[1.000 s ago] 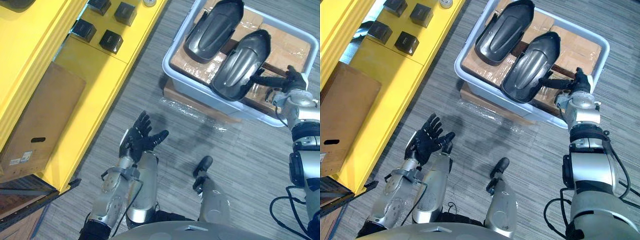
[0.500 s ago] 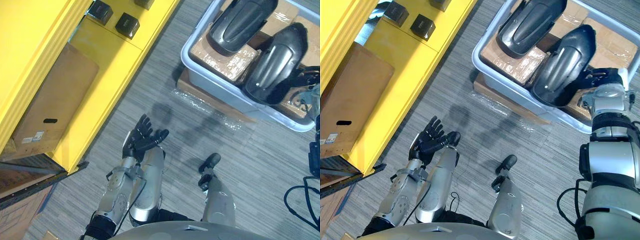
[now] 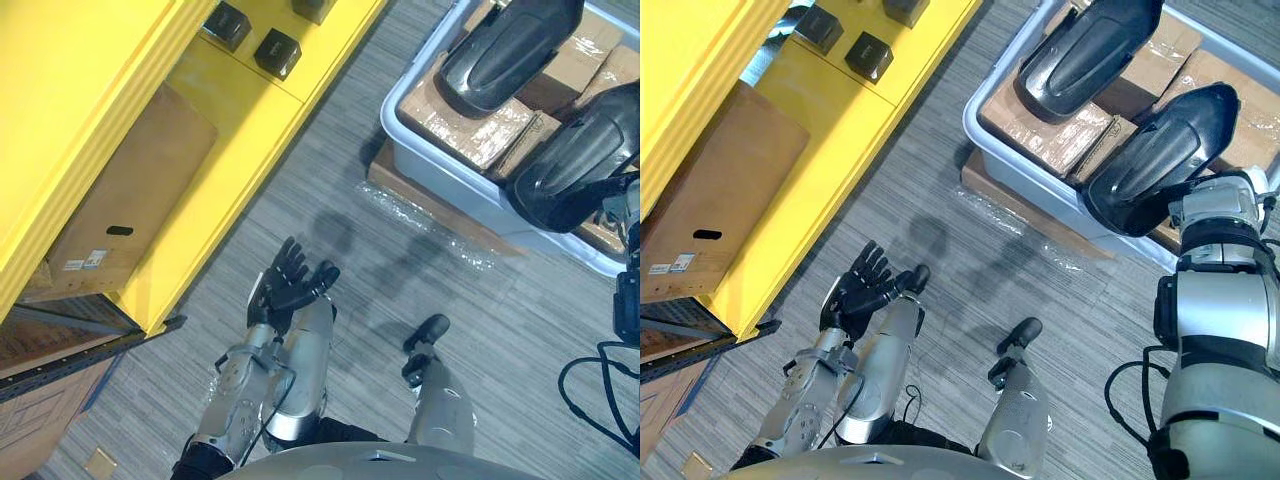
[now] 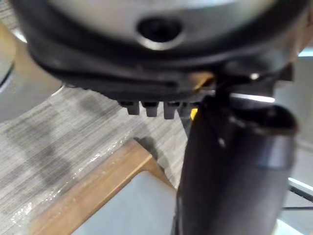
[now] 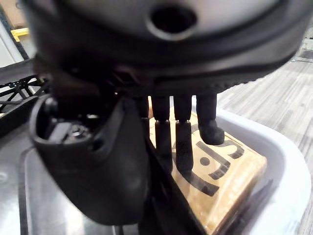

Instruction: Walk over and take three plastic housings, then place them on the shelf

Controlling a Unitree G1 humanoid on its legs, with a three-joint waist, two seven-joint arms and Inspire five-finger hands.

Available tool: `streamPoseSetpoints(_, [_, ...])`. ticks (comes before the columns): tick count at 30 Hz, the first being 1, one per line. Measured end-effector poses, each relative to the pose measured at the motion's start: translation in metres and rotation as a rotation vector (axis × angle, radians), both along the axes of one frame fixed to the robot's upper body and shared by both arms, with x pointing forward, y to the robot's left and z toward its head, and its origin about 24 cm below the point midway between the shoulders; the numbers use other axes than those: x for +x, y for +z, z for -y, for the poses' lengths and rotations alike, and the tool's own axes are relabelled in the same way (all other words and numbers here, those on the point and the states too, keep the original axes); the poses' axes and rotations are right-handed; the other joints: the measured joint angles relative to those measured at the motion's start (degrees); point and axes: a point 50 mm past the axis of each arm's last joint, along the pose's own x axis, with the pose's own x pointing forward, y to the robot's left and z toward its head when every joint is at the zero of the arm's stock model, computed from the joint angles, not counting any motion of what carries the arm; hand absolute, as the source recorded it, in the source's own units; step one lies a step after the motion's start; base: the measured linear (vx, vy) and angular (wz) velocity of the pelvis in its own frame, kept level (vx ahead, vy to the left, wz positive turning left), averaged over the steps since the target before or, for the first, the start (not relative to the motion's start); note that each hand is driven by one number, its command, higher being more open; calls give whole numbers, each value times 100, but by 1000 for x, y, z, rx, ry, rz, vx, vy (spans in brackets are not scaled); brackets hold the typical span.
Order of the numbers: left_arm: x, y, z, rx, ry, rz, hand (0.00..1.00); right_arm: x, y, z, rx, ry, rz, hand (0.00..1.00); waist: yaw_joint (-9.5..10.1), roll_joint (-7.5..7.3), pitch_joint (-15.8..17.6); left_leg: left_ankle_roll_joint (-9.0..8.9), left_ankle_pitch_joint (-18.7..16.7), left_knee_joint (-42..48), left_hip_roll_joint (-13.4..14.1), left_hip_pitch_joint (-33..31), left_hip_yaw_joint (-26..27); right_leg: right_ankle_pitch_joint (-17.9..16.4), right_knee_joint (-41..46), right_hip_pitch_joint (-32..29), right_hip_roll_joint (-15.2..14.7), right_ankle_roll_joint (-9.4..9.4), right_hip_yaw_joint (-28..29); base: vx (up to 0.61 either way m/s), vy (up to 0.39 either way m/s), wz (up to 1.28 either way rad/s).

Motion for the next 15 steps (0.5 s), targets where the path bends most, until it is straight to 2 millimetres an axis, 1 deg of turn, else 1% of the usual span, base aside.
streamPoseSetpoints(3, [-1,1,-1,-9,3,9,100,-3,-5,2,16,-37,19,0,-10,0,0,11,37,-58,-29,65,29,14,-8,58,-54,21,-2,-13,24,5])
streamPoseSetpoints(6, [-3,4,-3,-16,7,35,100,-4,-20,0,23,-85,40,0,-30,-1,0,11,48,-134,-42,287,55,12,-16,249,-82,24,-13,-1,9,3])
streamPoseSetpoints(8, [-7,14,-4,-31,6,89,100,-2,-27,-5,-22,-116,89,0,-120,-2,0,13,59,-194,-34,424,98,10,-37,361,-91,24,-10,0,0,0])
streamPoseSetpoints(9, [-7,17,-4,-32,1,108,100,-2,-28,-5,-41,-121,104,0,-127,-6,3,16,62,-214,-21,461,125,11,-44,389,-90,24,-3,-35,16,0])
streamPoseSetpoints(11, [-6,27,-5,-25,-8,168,100,-3,-26,-5,-124,-132,168,0,-227,-32,13,35,109,-323,28,600,244,15,-109,540,-82,31,-24,-17,0,1])
streamPoseSetpoints(12, [-7,36,-8,-31,2,211,100,0,-20,-10,-189,-113,237,0,-306,-94,26,29,142,-410,105,711,387,21,-146,608,-76,38,-4,-26,-8,-6])
streamPoseSetpoints(13, [-7,46,-13,-33,11,259,100,1,-14,-16,-254,-77,326,0,-364,-179,24,22,172,-509,116,841,495,25,-182,687,-73,43,15,-20,-4,-10])
streamPoseSetpoints(14, [-7,52,-15,-24,16,289,100,1,-12,-20,-293,-59,367,0,-407,-220,28,28,190,-583,125,928,531,25,-188,736,-79,44,23,9,-17,-12])
streamPoseSetpoints(15, [-5,64,-19,6,25,352,100,0,-7,-30,-358,-23,452,0,-479,-323,22,9,236,-727,153,1129,624,25,-213,855,-85,44,46,34,-26,-17])
